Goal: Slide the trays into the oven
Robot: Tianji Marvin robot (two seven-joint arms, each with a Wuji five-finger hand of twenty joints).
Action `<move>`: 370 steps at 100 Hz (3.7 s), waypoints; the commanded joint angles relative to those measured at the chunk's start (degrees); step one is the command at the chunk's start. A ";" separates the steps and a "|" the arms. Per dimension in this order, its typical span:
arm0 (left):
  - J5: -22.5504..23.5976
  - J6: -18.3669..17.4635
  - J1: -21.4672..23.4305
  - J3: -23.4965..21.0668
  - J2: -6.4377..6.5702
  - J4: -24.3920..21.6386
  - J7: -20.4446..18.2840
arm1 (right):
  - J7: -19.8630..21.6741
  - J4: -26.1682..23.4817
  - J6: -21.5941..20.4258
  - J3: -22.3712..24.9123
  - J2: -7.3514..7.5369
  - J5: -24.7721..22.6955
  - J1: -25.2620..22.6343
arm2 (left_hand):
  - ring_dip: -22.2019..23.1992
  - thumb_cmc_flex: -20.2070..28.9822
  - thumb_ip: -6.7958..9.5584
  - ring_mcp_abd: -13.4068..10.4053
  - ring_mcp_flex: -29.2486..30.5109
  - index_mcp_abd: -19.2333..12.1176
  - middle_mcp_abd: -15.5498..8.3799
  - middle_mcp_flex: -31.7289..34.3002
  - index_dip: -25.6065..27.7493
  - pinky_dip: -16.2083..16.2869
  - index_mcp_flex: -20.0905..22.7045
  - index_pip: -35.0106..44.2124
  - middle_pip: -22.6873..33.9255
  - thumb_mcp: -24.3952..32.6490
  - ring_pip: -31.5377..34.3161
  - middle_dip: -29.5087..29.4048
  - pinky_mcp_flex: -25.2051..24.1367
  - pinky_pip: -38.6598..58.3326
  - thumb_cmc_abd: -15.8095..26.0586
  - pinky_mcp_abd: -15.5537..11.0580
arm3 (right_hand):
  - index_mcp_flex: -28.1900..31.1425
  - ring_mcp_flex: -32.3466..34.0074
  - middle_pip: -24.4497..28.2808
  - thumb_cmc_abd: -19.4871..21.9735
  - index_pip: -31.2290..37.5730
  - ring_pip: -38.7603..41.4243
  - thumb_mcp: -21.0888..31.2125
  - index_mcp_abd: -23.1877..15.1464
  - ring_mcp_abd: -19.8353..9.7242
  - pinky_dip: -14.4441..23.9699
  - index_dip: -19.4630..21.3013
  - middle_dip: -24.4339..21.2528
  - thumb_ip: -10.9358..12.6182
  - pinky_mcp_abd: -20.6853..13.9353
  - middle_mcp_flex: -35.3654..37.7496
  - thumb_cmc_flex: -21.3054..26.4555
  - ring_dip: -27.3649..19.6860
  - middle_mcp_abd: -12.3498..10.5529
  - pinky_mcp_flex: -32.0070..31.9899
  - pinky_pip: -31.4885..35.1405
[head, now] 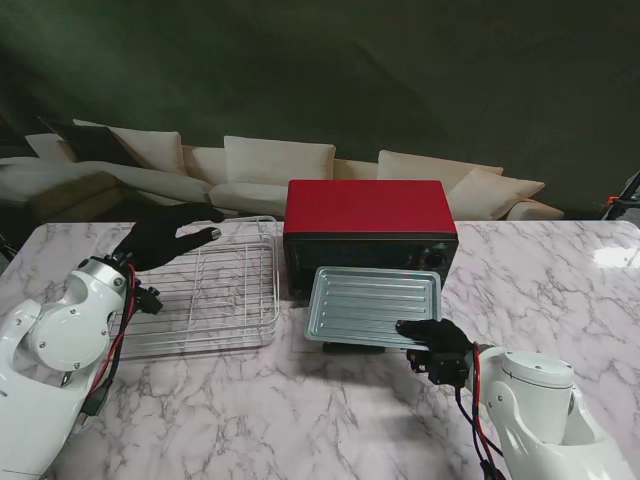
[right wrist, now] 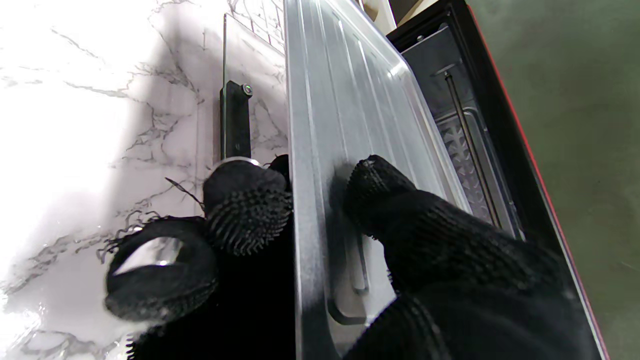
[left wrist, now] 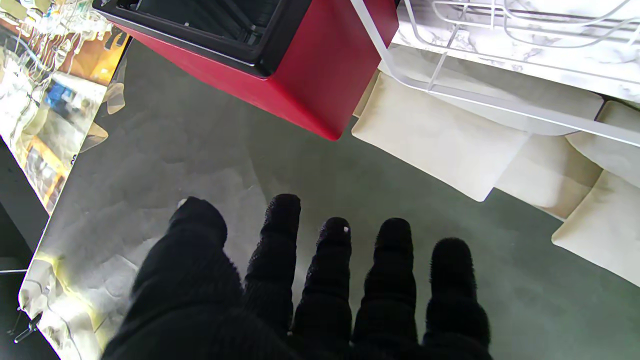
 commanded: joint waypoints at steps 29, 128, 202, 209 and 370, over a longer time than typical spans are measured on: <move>-0.25 -0.10 -0.32 0.12 0.08 0.07 -1.19 | 1.21 4.10 2.59 -3.10 -0.77 0.35 4.83 | 0.77 1.66 -0.52 0.19 0.88 0.50 0.29 1.61 0.80 1.52 1.88 -0.08 0.08 -1.20 0.27 0.21 -1.00 -0.82 1.42 1.80 | 3.09 1.73 6.13 4.13 3.03 3.23 3.27 -7.34 -1.36 0.12 3.58 2.89 2.49 -5.01 2.00 3.76 0.69 -3.97 3.73 5.94; -0.62 -0.11 -0.97 0.33 0.26 0.13 -2.24 | 1.34 13.49 2.08 -3.89 -1.93 5.73 10.54 | 0.73 1.41 -0.57 0.36 0.98 0.58 0.36 1.90 0.46 1.69 1.75 -0.56 -0.06 -1.24 0.16 0.18 -0.96 -1.25 1.76 1.86 | 3.38 1.70 5.76 4.54 3.23 4.47 2.64 -9.16 -2.05 0.23 4.99 4.95 2.98 -6.30 2.28 3.48 1.06 -5.22 3.95 7.26; -0.85 -0.10 -1.14 0.62 0.29 0.18 -2.51 | 6.74 17.76 1.54 -5.97 -0.92 3.72 14.22 | 0.74 1.25 -0.60 0.39 1.02 0.60 0.35 2.06 0.25 1.83 1.66 -0.64 -0.08 -1.31 0.15 0.20 -0.85 -1.42 1.90 1.93 | 3.45 1.75 6.07 5.33 3.39 4.75 1.65 -11.32 -2.43 -0.15 6.76 6.24 3.65 -6.59 1.94 3.25 1.05 -6.31 4.01 7.34; -0.79 -0.14 -1.28 0.74 0.31 0.25 -2.58 | 7.24 18.35 1.38 -6.09 -0.80 3.29 14.71 | 0.73 1.26 -0.60 0.38 1.00 0.66 0.36 1.98 0.23 1.84 1.66 -0.65 -0.11 -1.30 0.14 0.19 -0.89 -1.44 1.94 1.94 | 3.34 1.72 6.01 5.63 3.23 4.70 1.46 -11.53 -2.42 -0.23 6.96 6.37 3.67 -6.56 1.78 3.14 1.00 -6.39 4.01 7.40; -0.75 0.56 -1.17 0.70 0.45 -0.02 -3.42 | 11.90 28.39 -5.84 -7.89 -0.11 -0.97 20.85 | 0.71 1.10 -0.66 0.41 1.05 0.66 0.39 2.08 0.10 1.94 1.87 -0.57 -0.17 -1.36 0.12 0.15 -0.86 -1.71 2.14 1.94 | 5.14 1.74 4.71 8.94 1.61 2.56 -1.74 -19.36 -2.58 -0.23 14.40 10.51 3.73 -8.36 0.19 2.58 -0.51 -9.17 0.08 8.54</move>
